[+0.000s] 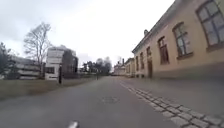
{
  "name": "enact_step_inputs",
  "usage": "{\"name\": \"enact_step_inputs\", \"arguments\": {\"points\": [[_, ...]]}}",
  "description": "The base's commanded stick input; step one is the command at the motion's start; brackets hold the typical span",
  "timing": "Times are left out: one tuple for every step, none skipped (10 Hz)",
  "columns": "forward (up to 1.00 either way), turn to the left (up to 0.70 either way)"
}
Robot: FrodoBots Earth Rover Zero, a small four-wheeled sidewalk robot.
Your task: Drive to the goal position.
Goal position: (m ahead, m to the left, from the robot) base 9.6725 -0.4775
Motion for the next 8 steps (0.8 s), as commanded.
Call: {"name": "enact_step_inputs", "arguments": {"points": [[0.7,0.0],[0.7,0.0],[0.7,0.0],[0.7,0.0],[0.7,0.0],[0.7,0.0],[0.7,0.0],[0.7,0.0]]}}
